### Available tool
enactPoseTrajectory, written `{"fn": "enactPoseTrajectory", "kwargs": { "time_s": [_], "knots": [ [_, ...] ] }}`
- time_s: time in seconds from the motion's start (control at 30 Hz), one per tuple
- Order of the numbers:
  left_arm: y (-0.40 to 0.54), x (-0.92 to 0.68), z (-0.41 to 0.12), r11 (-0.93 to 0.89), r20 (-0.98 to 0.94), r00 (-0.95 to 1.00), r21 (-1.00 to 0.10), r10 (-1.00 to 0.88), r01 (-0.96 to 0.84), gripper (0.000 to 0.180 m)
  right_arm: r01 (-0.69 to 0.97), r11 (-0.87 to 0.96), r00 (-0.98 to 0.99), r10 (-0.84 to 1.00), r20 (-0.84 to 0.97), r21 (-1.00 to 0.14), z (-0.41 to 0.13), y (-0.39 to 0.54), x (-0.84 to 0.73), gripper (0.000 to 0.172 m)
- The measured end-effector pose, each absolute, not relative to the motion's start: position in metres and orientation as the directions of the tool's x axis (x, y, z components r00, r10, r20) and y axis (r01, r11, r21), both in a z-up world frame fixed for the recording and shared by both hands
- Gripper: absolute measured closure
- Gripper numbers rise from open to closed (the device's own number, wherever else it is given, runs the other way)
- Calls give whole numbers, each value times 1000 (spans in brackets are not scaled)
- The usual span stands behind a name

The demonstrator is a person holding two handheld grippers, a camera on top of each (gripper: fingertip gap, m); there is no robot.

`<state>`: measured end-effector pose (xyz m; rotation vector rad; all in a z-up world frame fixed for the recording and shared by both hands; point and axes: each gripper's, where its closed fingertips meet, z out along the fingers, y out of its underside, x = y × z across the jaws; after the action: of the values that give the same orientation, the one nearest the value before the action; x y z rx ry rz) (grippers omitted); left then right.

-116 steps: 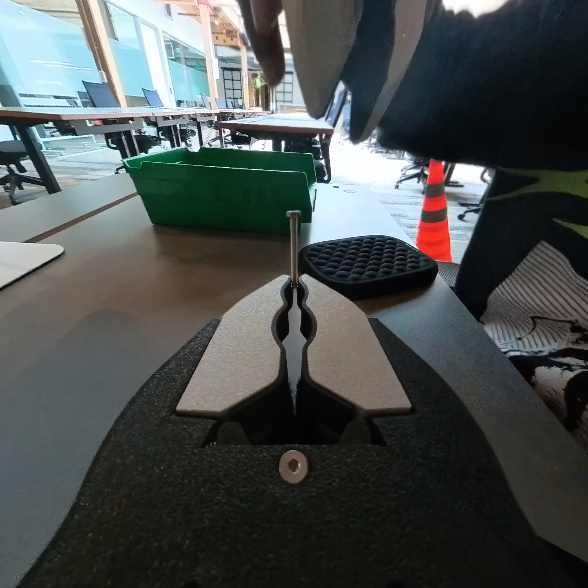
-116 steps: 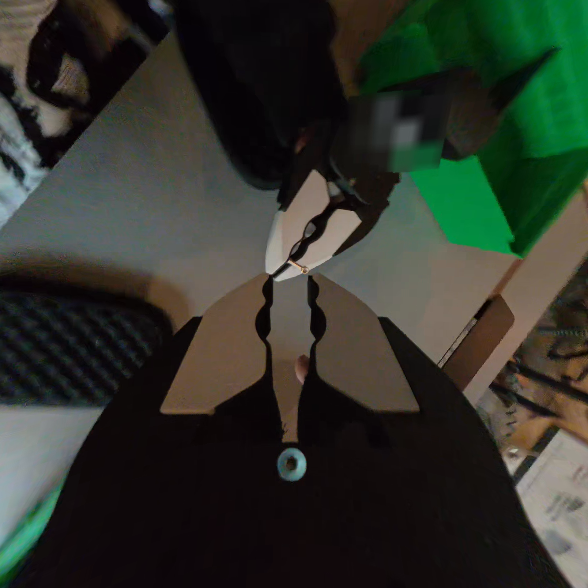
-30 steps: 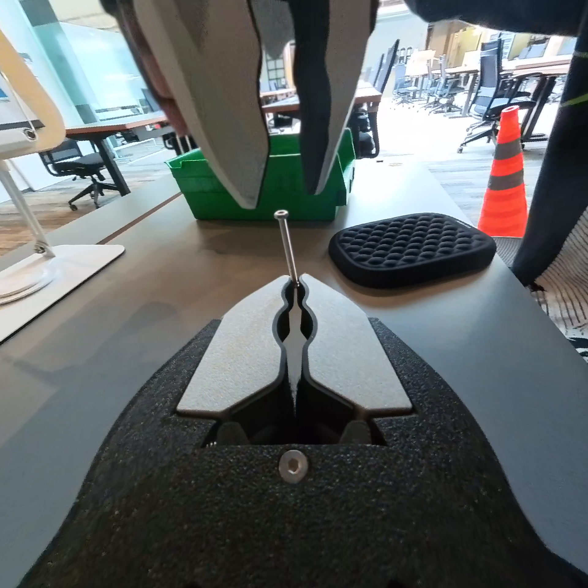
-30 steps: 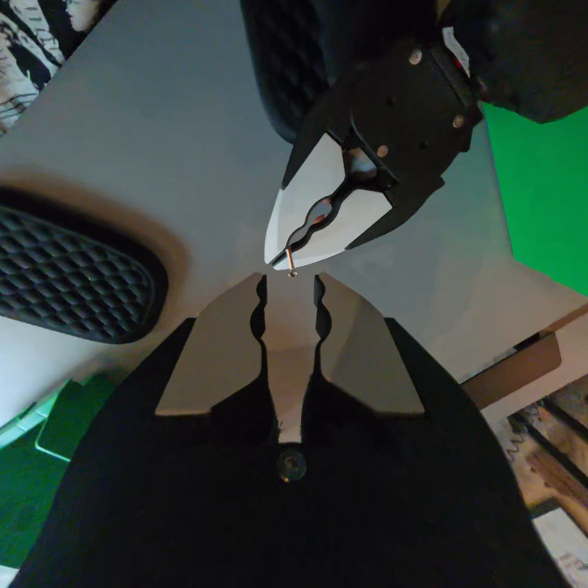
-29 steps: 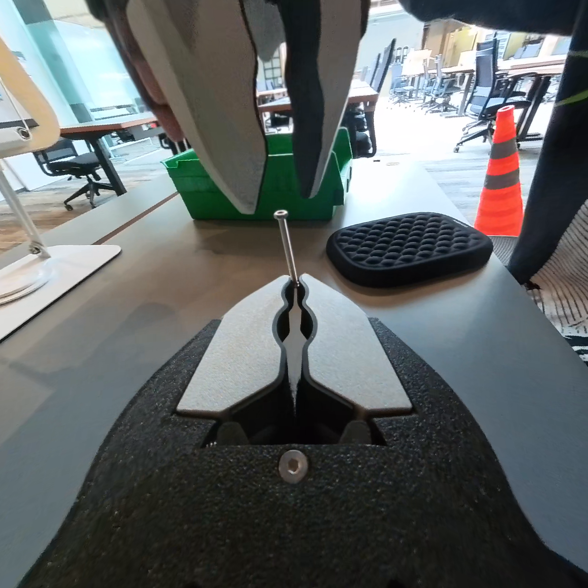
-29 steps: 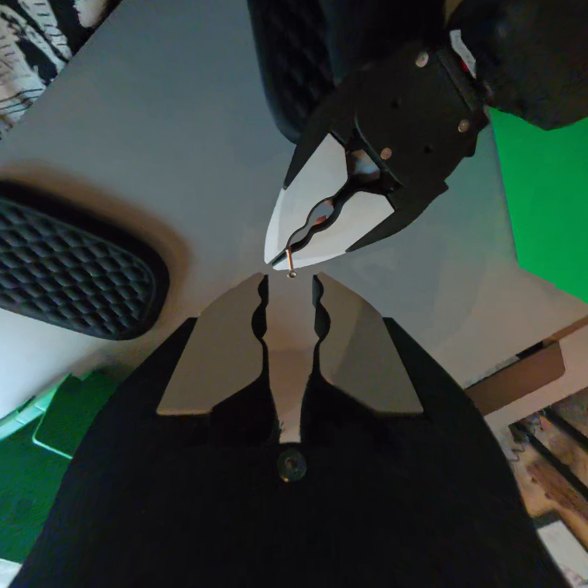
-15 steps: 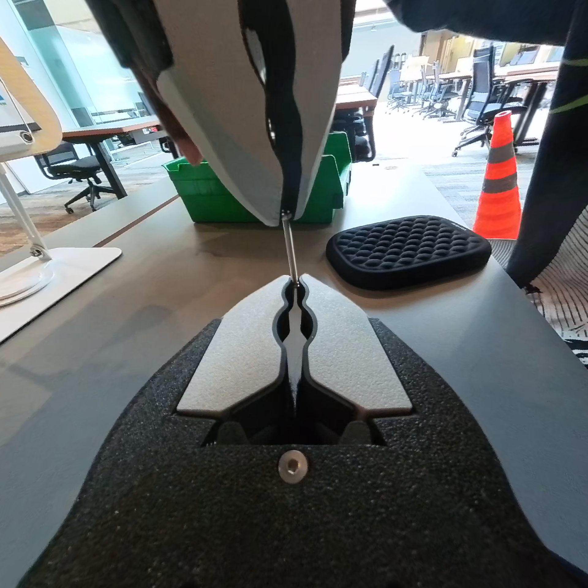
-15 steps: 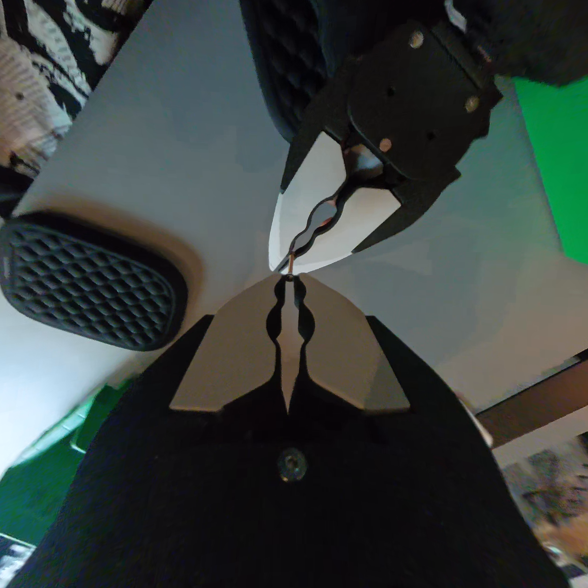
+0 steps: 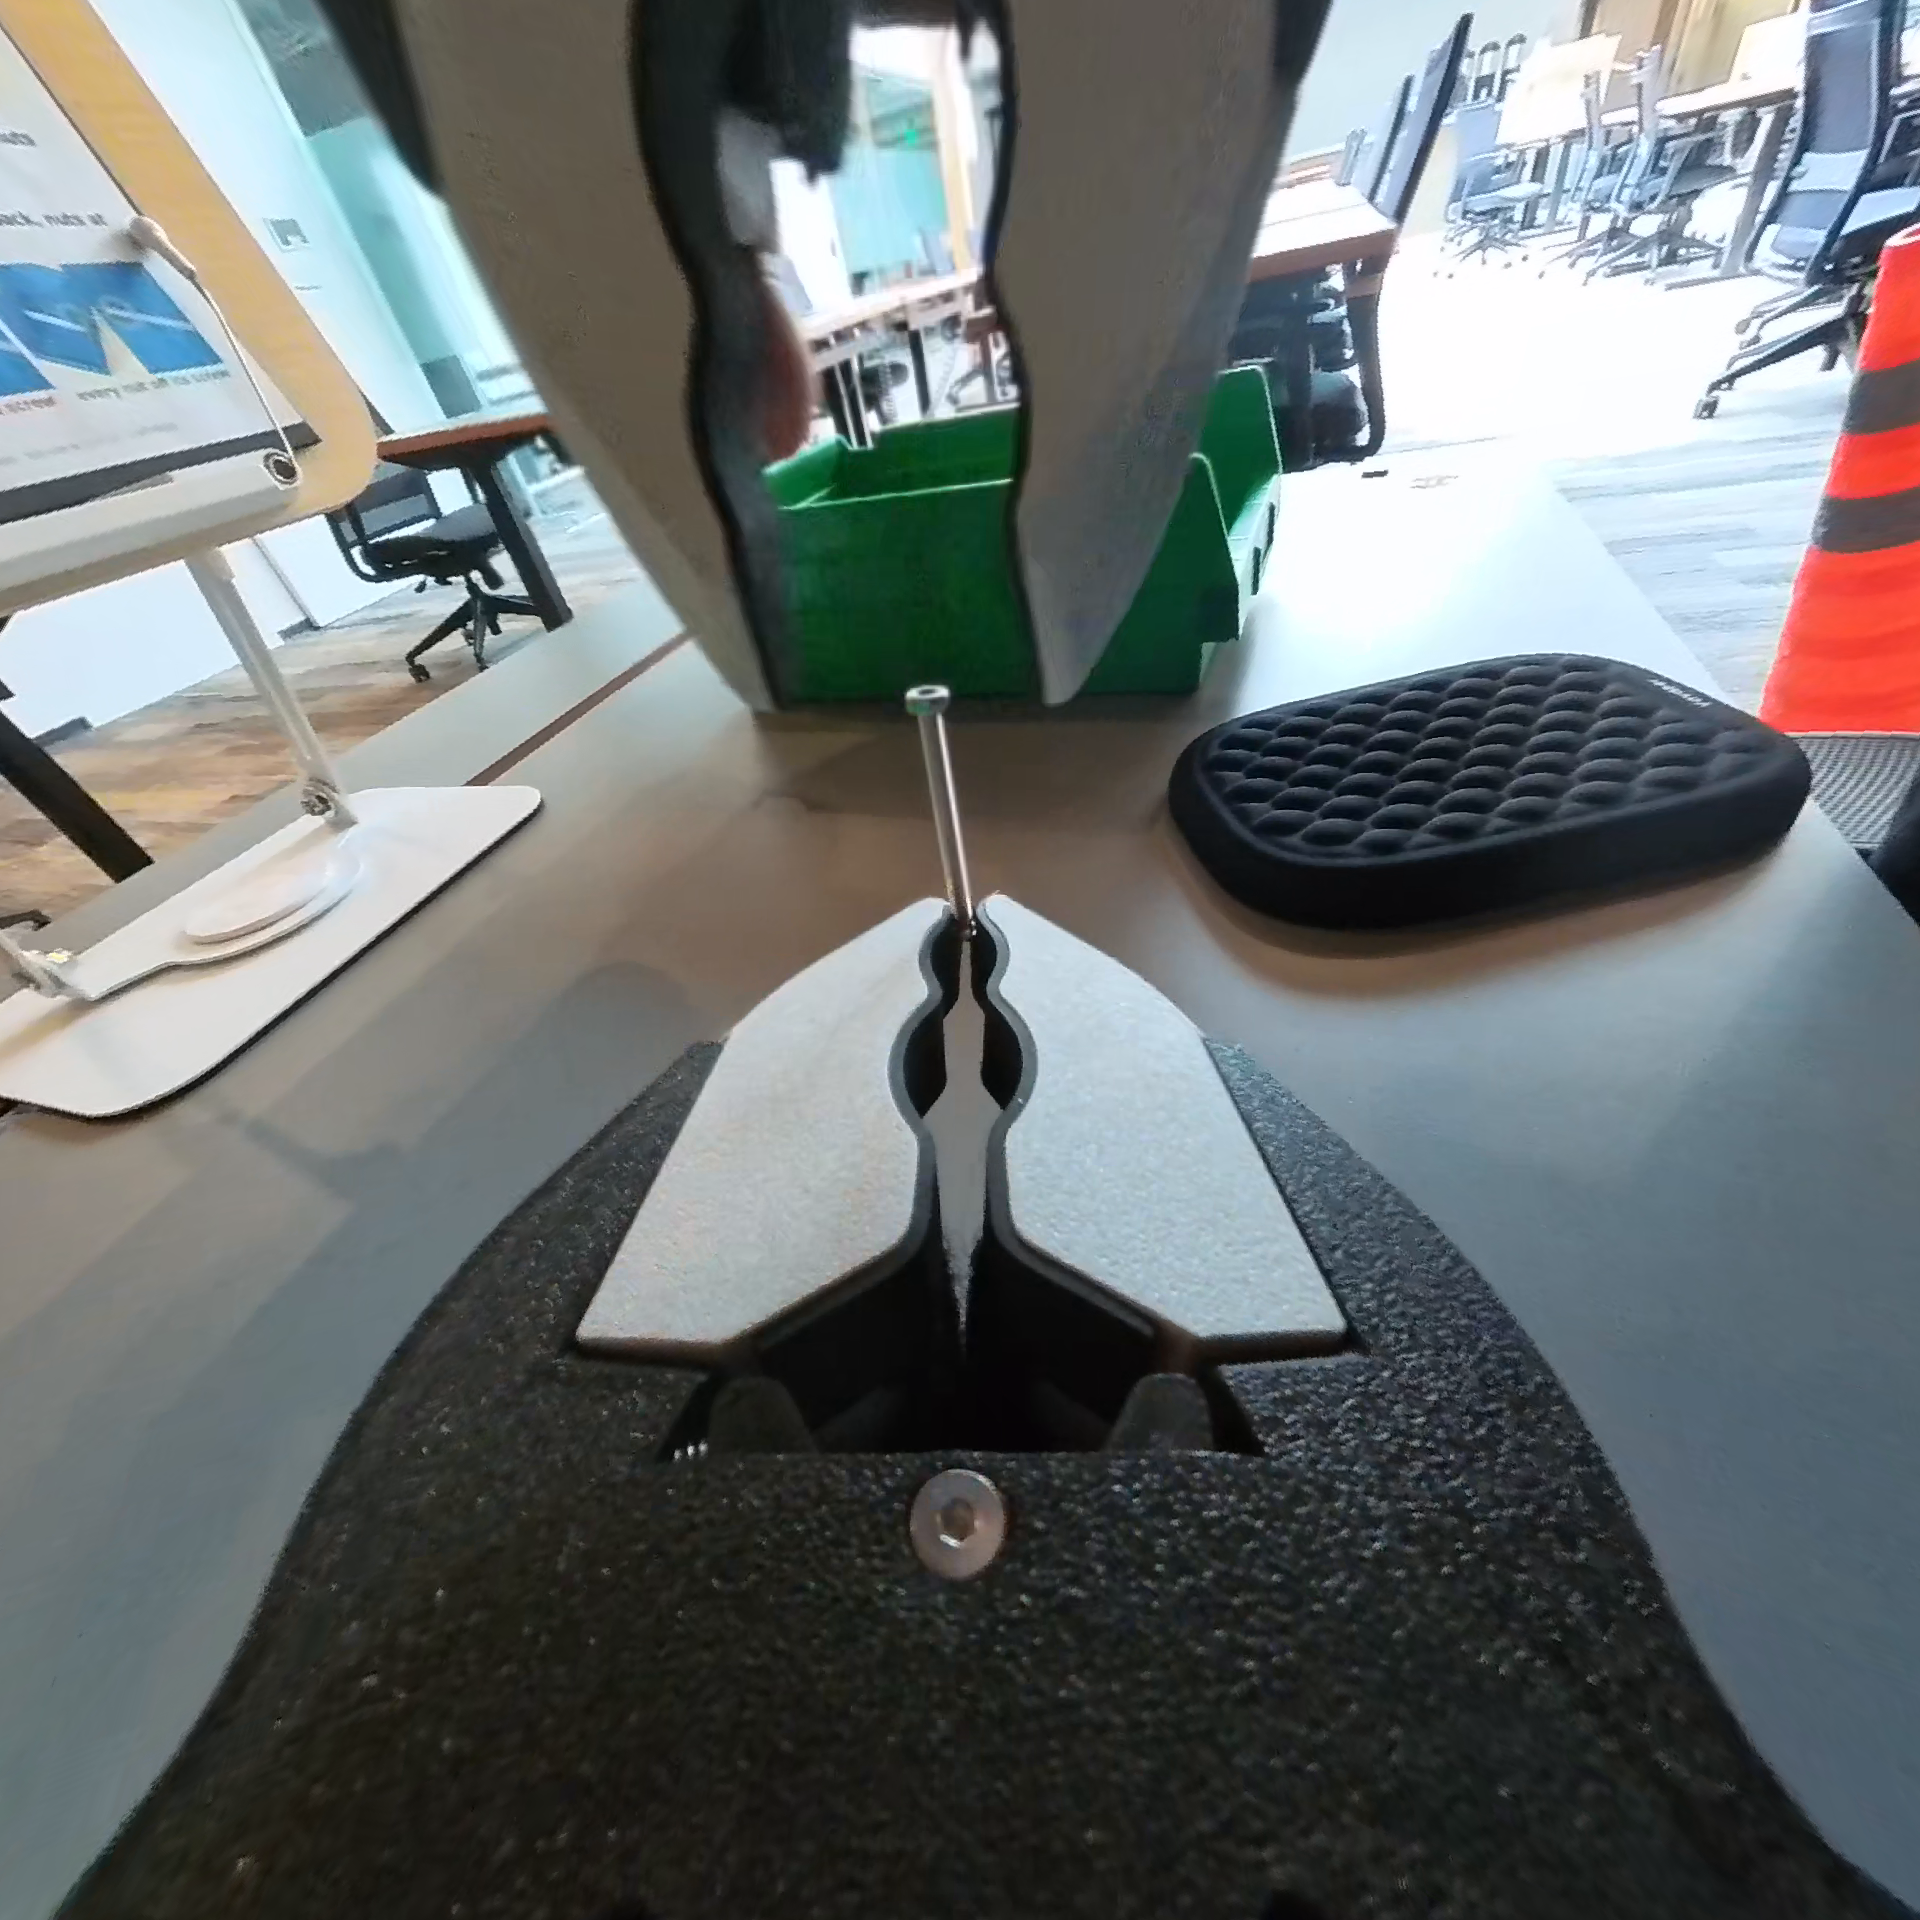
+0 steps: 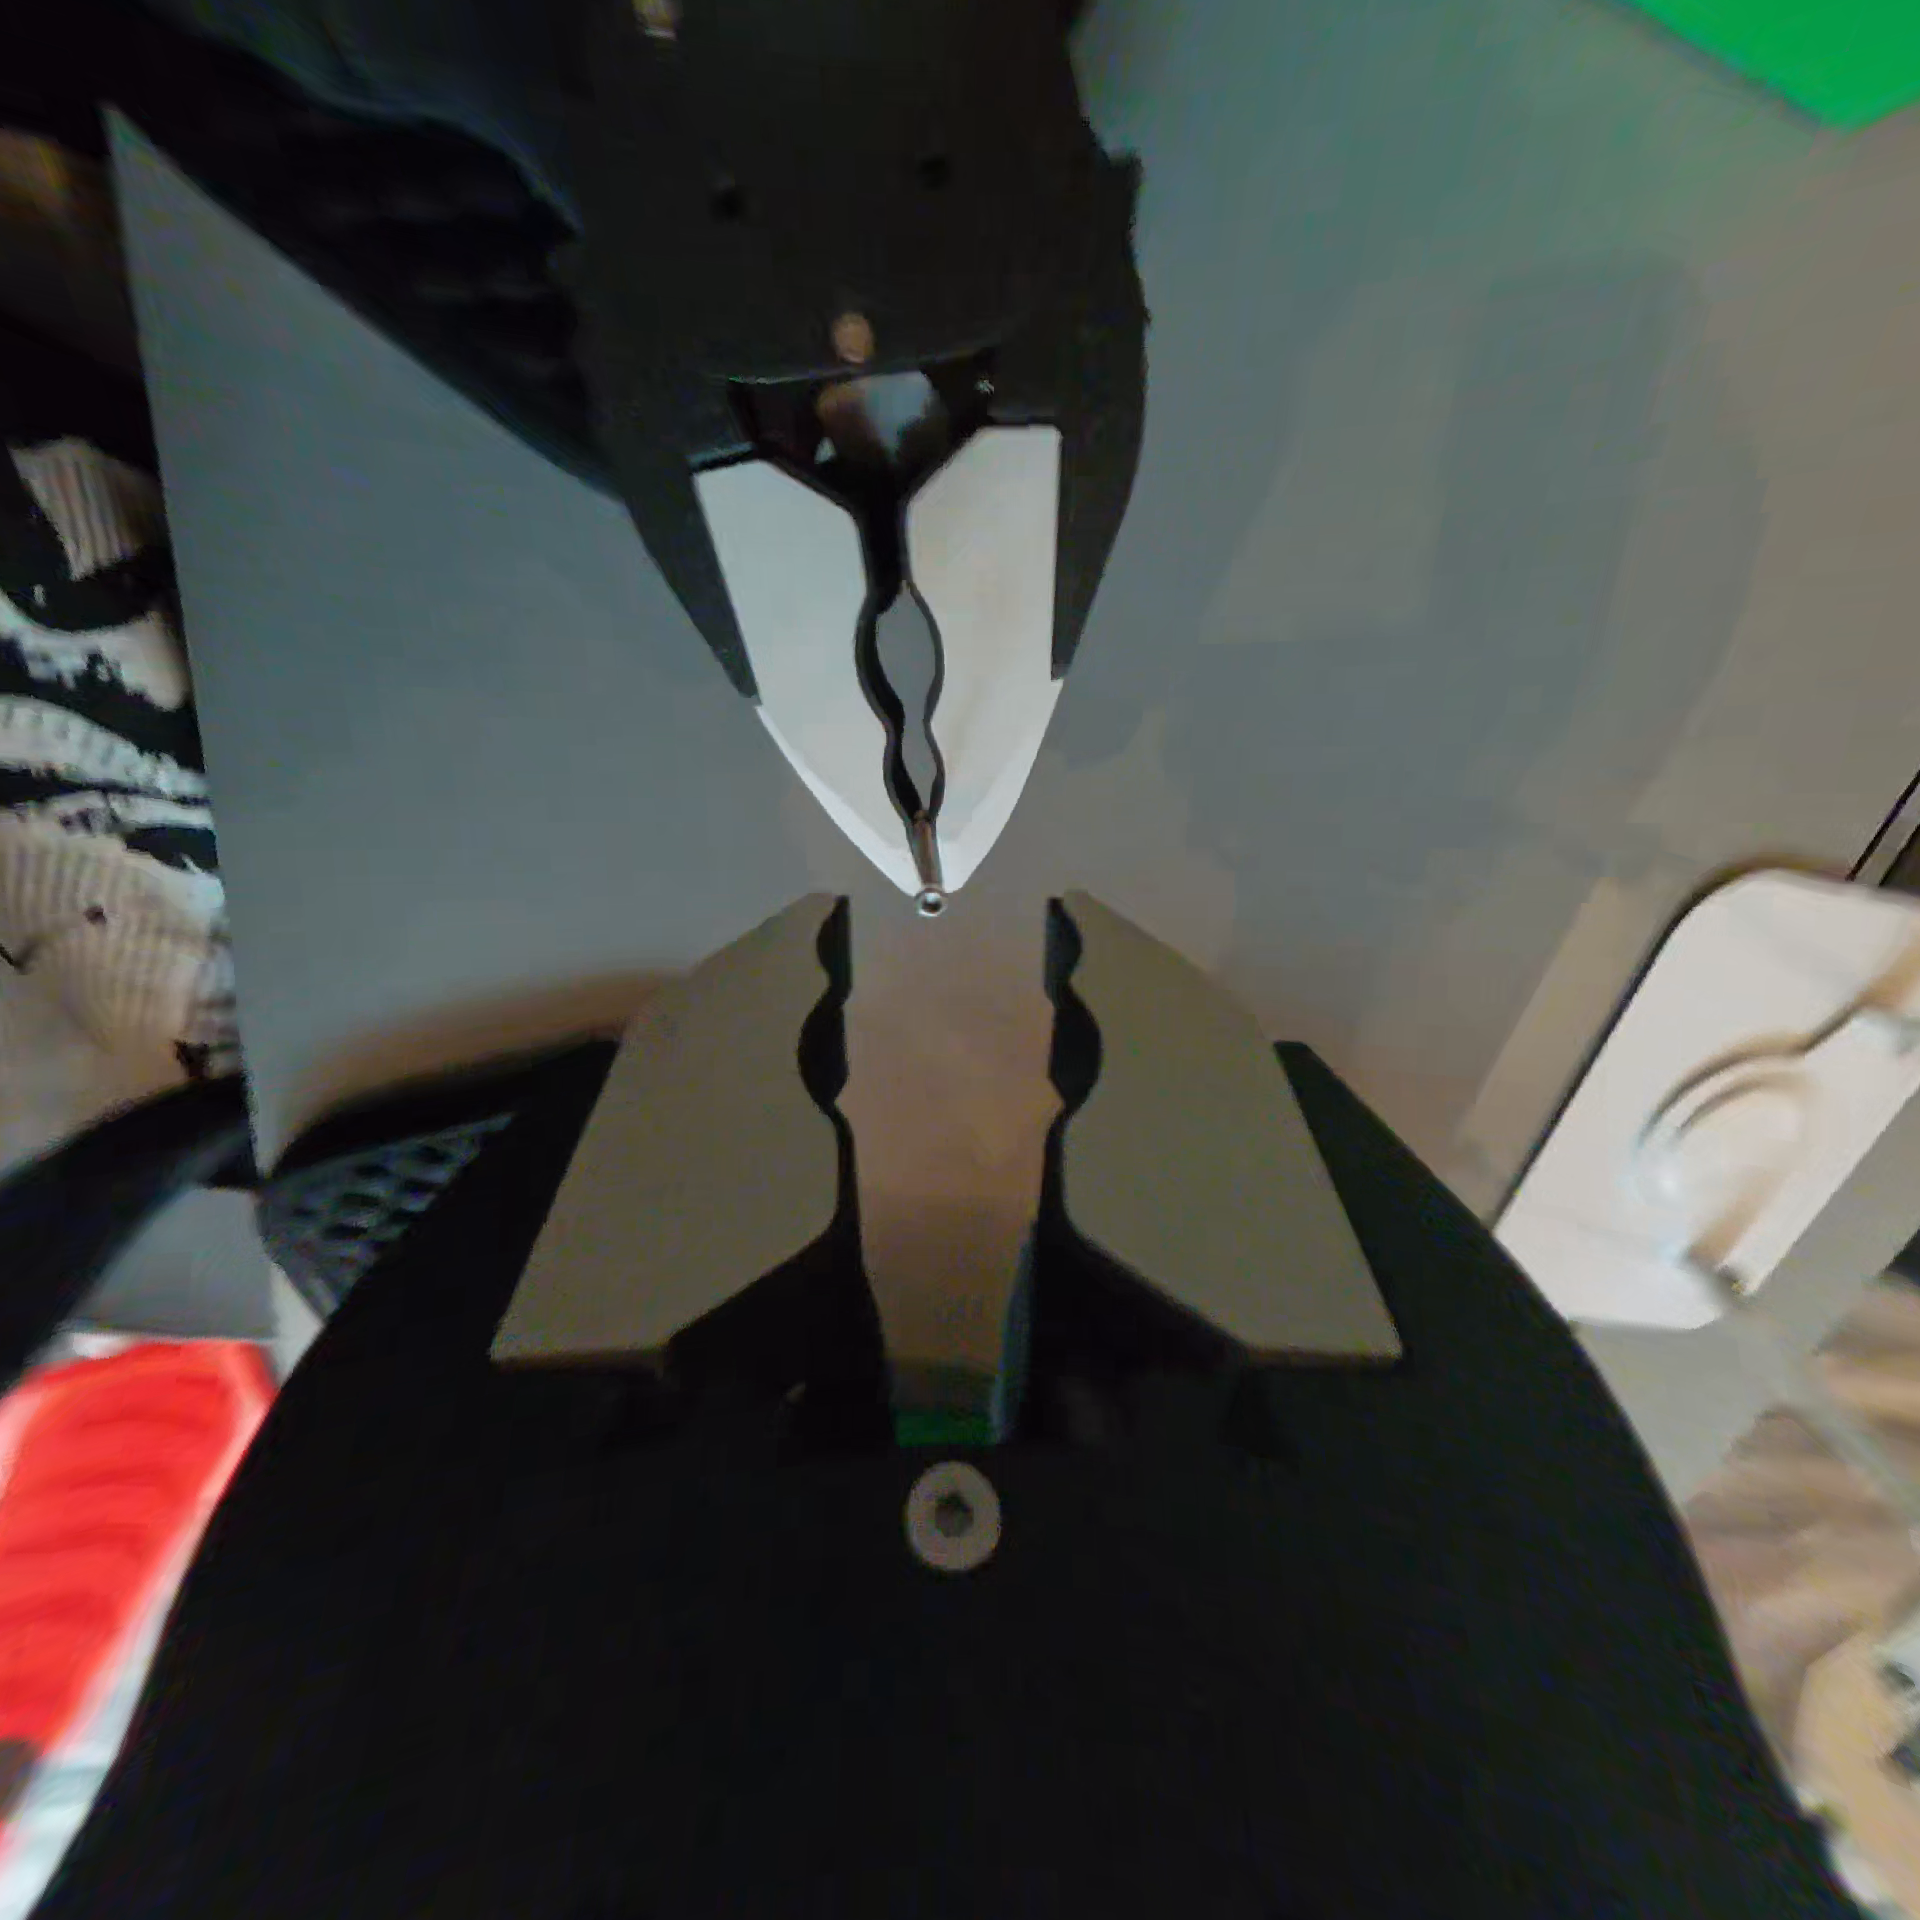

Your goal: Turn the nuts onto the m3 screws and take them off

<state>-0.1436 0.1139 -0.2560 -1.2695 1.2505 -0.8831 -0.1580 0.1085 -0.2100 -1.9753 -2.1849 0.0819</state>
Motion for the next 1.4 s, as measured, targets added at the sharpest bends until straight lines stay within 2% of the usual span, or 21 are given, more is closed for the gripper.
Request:
{"fn": "enactPoseTrajectory", "kwargs": {
  "time_s": [0.03,0.13,0.2,0.37,0.43,0.5,0.6,0.73,0.8,0.87,0.93,1.0,1.1,1.3,1.4],
  "knots": [
    [113,-143,-256,148,-172,157,-977,-972,-157,180,963,202,-182,976,119,-180,-207,109,-161,135],
    [110,-142,-257,135,-155,132,-979,-979,-151,180,821,551,-534,833,142,-148,-203,102,-159,139],
    [110,-142,-256,130,-148,124,-981,-981,-146,180,723,682,-670,731,129,-111,-207,99,-155,143],
    [109,-142,-256,122,-138,115,-983,-984,-138,180,656,745,-736,667,115,-121,-213,103,-162,164],
    [109,-142,-256,118,-133,114,-984,-984,-136,180,658,743,-736,669,104,-118,-214,103,-161,167],
    [110,-143,-255,121,-138,124,-983,-983,-135,180,721,680,-675,733,85,-137,-214,104,-162,167],
    [113,-144,-254,126,-146,154,-983,-977,-132,180,868,472,-468,882,62,-154,-212,107,-163,168],
    [118,-145,-254,136,-161,187,-980,-969,-142,180,988,-11,20,998,60,-155,-213,113,-160,167],
    [116,-144,-255,141,-166,180,-979,-970,-148,180,984,-55,66,996,61,-168,-214,111,-159,167],
    [115,-144,-255,137,-161,169,-980,-972,-145,180,984,33,-22,998,62,-176,-213,106,-160,151],
    [114,-144,-255,130,-152,159,-982,-976,-139,180,963,197,-182,979,90,-186,-208,107,-163,135],
    [114,-144,-254,122,-142,153,-983,-978,-133,180,896,400,-386,916,110,-193,-203,106,-164,139],
    [113,-144,-255,119,-137,142,-984,-980,-132,180,770,624,-611,781,131,-130,-205,108,-159,145],
    [112,-143,-254,111,-127,128,-986,-984,-125,180,662,739,-728,674,123,-125,-214,108,-164,165],
    [112,-143,-254,112,-129,134,-986,-983,-125,180,712,689,-681,725,105,-136,-214,108,-164,167]
  ]
}}
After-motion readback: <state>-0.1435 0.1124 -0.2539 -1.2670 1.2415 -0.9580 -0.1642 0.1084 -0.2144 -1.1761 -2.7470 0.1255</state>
